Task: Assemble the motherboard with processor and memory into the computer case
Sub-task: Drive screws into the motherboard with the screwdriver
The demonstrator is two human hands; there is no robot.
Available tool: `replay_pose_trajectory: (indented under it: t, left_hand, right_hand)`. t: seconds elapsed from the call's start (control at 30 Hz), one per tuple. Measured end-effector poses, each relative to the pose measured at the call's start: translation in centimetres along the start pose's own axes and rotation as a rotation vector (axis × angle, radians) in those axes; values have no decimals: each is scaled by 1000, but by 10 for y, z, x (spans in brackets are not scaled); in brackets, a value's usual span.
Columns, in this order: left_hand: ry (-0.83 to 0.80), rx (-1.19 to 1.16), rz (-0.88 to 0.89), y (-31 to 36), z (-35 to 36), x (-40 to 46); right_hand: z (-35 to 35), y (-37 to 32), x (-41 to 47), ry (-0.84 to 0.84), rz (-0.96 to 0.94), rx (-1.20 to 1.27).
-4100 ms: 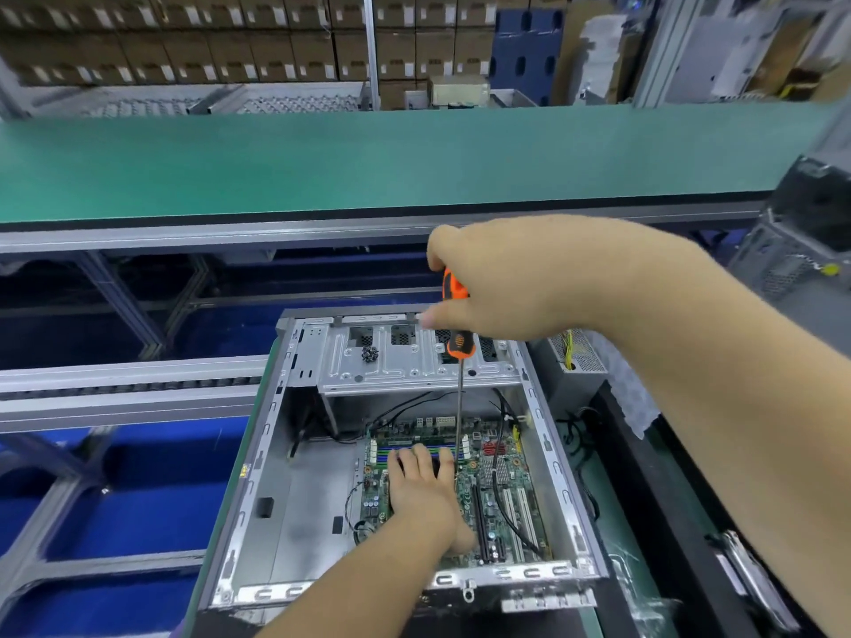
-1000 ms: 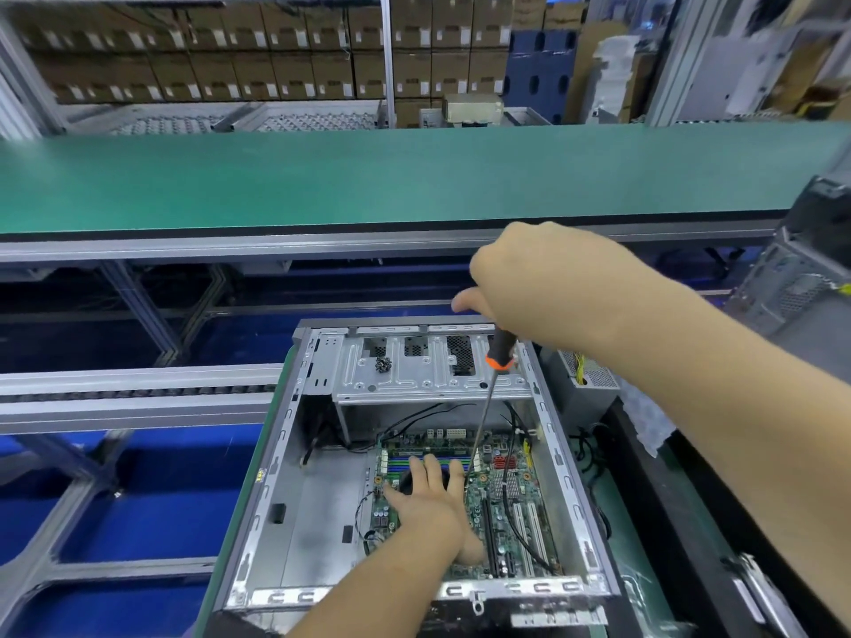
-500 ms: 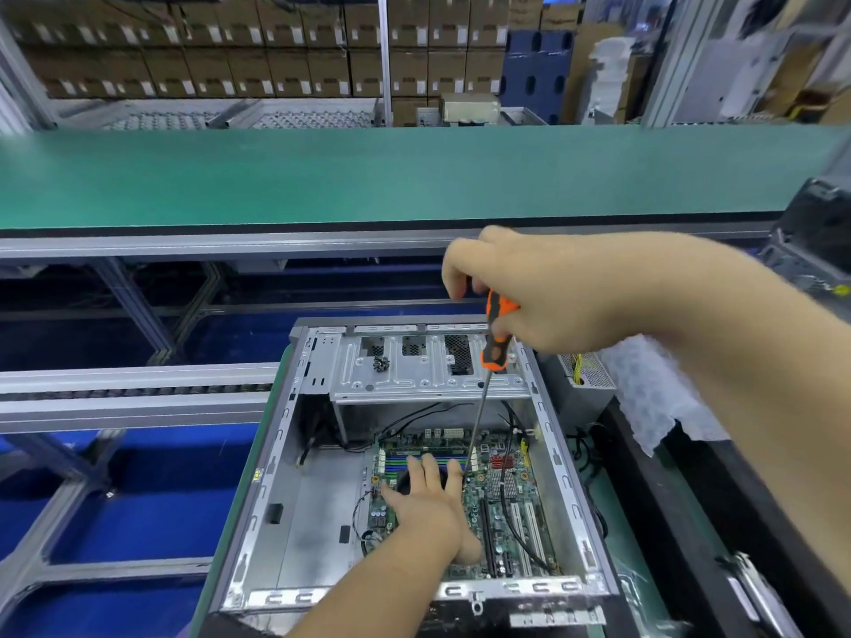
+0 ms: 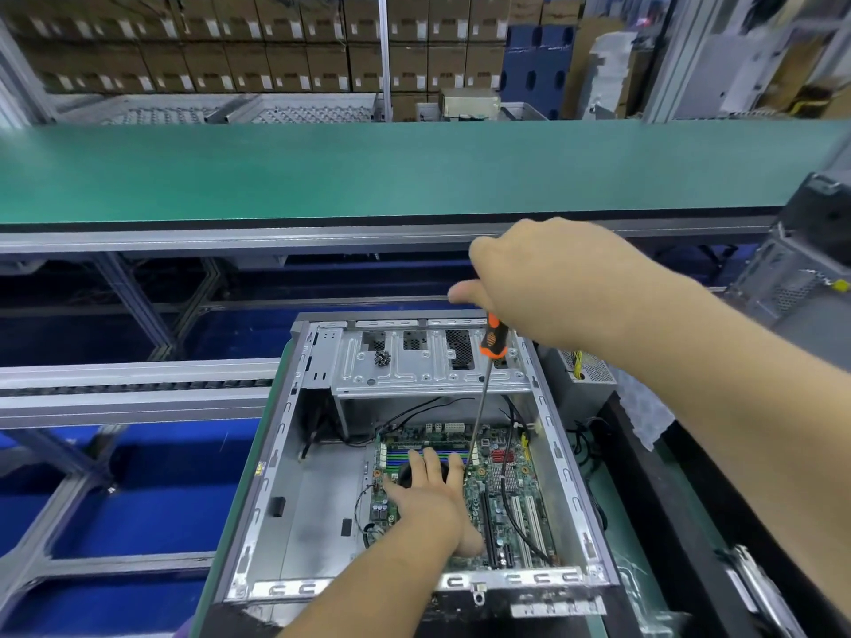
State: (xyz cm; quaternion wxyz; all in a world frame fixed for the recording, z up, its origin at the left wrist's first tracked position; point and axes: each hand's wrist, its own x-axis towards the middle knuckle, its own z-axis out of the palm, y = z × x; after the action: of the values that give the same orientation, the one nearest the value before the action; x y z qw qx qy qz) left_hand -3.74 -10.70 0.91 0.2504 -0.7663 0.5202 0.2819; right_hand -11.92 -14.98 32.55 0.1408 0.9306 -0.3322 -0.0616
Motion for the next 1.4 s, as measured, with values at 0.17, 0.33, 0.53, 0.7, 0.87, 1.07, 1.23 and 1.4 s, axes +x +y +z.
replay_pose_trajectory:
  t: [0.17,0.33,0.53,0.7,0.87,1.07,1.23,1.4]
  left_hand:
    - [10,-6,-1,0,0,2]
    - [5,-10,2,-1,0,0]
    - [4,-5,2,1,0,-1]
    - [8,-13,12,-1,1,-2]
    - [-4,-16,8,0,1,-2]
    - [1,-3,-2,1,3,1]
    - [-1,7,-11,1,4,0]
    - [6,6,-12,1,4,0]
  right_hand:
    - [-9,6,-3,-141,-167,275]
    - [-8,4,1,-68,9,-22]
    - [-7,7,-1,-113,-38,193]
    - [-4,5,3,-77,-28,168]
    - [-1,3,-5,-81,-68,299]
    - [-1,14,-9,-140,-64,308]
    - [-5,7,-14,-71,14,135]
    - [-2,11,-13,-73,-156,382]
